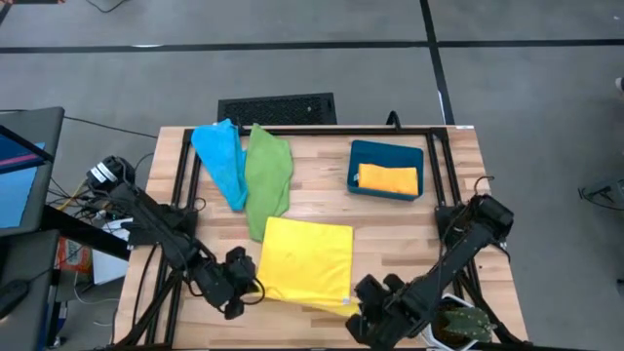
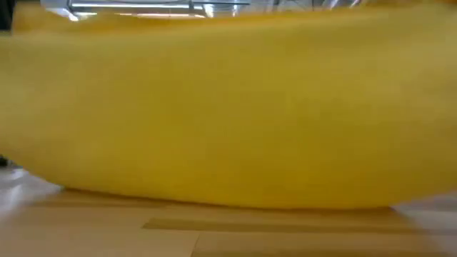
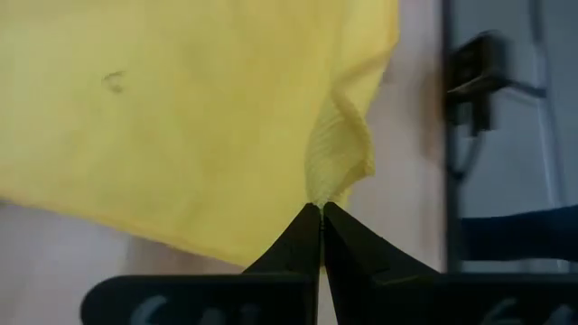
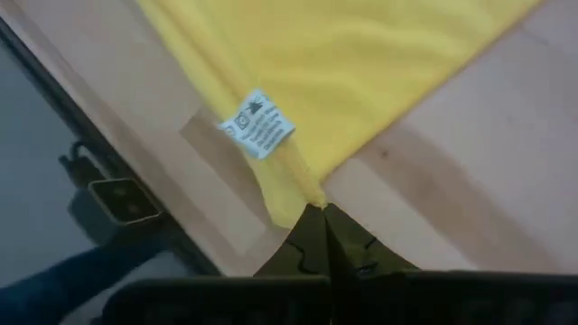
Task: Fold microfiber towels
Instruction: Fold the yellow microfiber cloth
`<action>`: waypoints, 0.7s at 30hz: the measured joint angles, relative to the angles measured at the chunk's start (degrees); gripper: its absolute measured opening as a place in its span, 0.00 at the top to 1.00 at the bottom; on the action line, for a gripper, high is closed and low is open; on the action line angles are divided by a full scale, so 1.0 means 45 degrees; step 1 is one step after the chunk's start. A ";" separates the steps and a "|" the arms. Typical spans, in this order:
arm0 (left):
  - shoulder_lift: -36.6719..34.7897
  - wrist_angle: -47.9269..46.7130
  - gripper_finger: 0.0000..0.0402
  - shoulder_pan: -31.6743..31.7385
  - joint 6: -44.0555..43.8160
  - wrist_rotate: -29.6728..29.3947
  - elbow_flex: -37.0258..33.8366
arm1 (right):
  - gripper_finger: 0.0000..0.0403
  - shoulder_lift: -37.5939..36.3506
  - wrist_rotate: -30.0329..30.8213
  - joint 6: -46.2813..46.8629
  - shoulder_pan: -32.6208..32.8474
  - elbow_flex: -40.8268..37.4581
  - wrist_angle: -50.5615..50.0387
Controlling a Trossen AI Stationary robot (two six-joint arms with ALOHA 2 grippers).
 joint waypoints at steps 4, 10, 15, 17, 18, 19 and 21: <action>0.0299 -0.0518 1.00 0.0391 0.0349 -0.0274 0.0018 | 0.99 -0.0052 -0.0494 -0.1851 -0.1018 0.0010 -0.0592; 0.0261 -0.1230 1.00 0.1378 0.0961 -0.0316 0.0023 | 0.99 -0.0311 -0.0932 -0.4674 -0.2989 0.0034 -0.2500; 0.0232 -0.1297 1.00 0.2162 0.1474 -0.0300 0.0023 | 0.99 -0.0246 -0.1291 -0.6525 -0.4413 0.0010 -0.3492; 0.0232 -0.1288 1.00 0.2372 0.1619 -0.0275 0.0001 | 0.99 -0.0199 -0.1338 -0.7038 -0.4794 0.0010 -0.3471; 0.0232 -0.1305 1.00 0.2441 0.1679 -0.0272 -0.0040 | 0.99 -0.0199 -0.1369 -0.7234 -0.4953 0.0010 -0.3427; 0.0232 -0.1348 1.00 0.2486 0.1762 -0.0286 -0.0074 | 0.99 -0.0204 -0.1375 -0.7413 -0.5102 0.0010 -0.3353; 0.0232 -0.1271 1.00 0.2587 0.1959 -0.0489 -0.0213 | 0.99 -0.0204 -0.1427 -0.7653 -0.5384 0.0010 -0.3200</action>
